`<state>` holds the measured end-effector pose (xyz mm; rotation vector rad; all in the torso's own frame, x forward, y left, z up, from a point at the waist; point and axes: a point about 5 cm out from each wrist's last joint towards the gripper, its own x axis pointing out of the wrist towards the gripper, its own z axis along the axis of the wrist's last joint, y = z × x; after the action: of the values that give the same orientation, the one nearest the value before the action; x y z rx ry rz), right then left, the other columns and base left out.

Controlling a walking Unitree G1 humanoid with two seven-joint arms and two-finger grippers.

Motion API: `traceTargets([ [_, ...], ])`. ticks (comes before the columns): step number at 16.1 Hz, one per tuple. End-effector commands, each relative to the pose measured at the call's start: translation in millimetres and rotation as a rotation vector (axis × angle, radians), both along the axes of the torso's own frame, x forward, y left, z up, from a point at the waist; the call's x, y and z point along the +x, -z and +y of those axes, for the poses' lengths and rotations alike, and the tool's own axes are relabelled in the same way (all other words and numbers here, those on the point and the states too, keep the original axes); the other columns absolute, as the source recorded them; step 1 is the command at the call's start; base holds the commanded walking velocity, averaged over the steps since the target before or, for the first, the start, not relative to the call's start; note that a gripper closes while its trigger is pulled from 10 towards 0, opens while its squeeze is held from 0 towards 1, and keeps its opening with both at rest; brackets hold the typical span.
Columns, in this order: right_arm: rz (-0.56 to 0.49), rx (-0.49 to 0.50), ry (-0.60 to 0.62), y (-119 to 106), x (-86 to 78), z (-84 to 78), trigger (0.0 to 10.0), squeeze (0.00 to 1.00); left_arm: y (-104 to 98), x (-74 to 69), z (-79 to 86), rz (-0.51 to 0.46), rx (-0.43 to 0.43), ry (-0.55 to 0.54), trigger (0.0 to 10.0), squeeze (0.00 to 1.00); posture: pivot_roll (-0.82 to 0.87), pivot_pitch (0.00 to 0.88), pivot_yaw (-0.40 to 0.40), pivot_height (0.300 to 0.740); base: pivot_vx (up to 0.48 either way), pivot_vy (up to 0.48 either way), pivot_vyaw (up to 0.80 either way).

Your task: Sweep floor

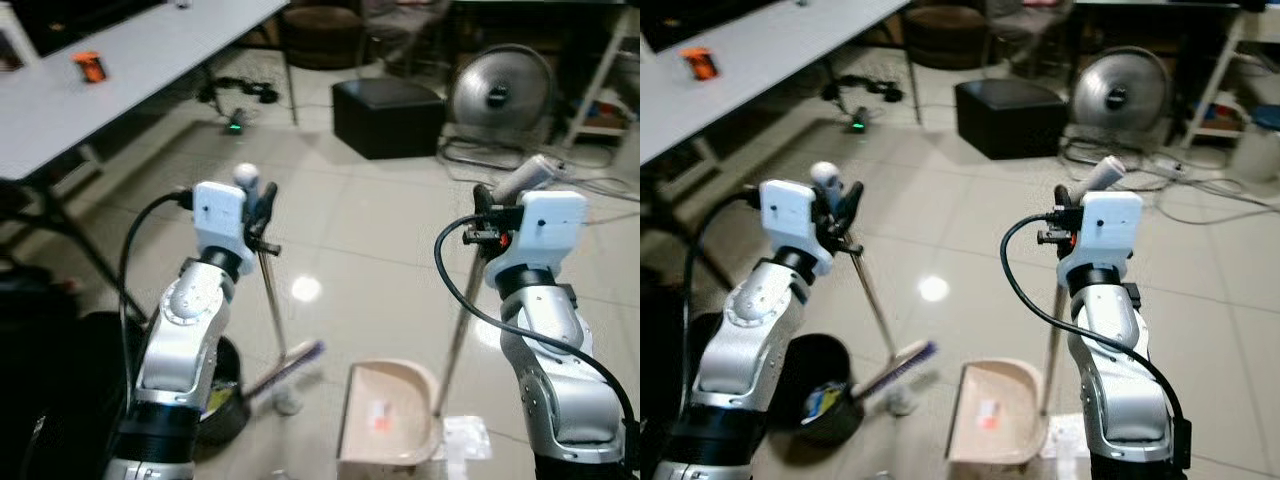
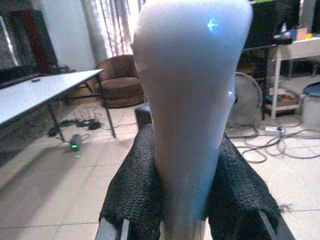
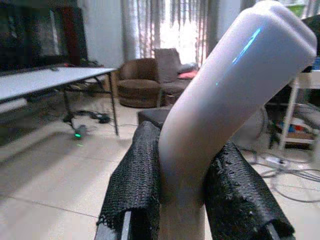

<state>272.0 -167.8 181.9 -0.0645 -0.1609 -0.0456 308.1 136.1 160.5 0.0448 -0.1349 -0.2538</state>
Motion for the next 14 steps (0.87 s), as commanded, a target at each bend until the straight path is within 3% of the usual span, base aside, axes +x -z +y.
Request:
traceTargets([
  [1,-0.062,-0.044,0.015,-9.7,3.5,-0.5,10.0,0.00,-2.4,0.8,-0.1,-0.025,0.009,-0.011,10.0,0.00,-0.17,0.011,0.085,0.740,0.000,0.000,0.00],
  [3,-0.112,-0.062,0.026,-12.0,12.7,-1.7,10.0,0.00,-1.4,7.2,-0.7,-0.040,0.010,-0.043,10.0,0.00,-0.16,0.047,0.060,0.740,0.000,0.000,0.00],
  [6,-0.156,0.013,-0.016,-7.7,22.1,-3.6,10.0,0.00,-0.2,17.3,7.6,-0.053,-0.004,-0.161,10.0,0.00,-0.13,0.118,0.069,0.740,0.000,0.000,0.00],
  [10,-0.235,-0.035,-0.047,-18.4,38.8,3.9,10.0,0.00,-9.2,27.4,7.1,-0.124,-0.009,-0.183,10.0,0.00,-0.07,0.244,0.072,0.740,0.000,0.000,0.00],
  [12,-0.268,-0.061,-0.079,-17.9,49.0,4.8,10.0,0.00,-14.2,36.9,6.2,-0.160,-0.026,-0.263,10.0,0.00,0.01,0.346,0.032,0.740,0.000,0.000,0.00],
  [14,-0.282,-0.076,-0.086,-13.0,54.8,6.0,10.0,0.00,-12.8,40.1,5.0,-0.187,-0.010,-0.299,10.0,0.00,0.03,0.381,0.044,0.740,0.000,0.000,0.00],
])
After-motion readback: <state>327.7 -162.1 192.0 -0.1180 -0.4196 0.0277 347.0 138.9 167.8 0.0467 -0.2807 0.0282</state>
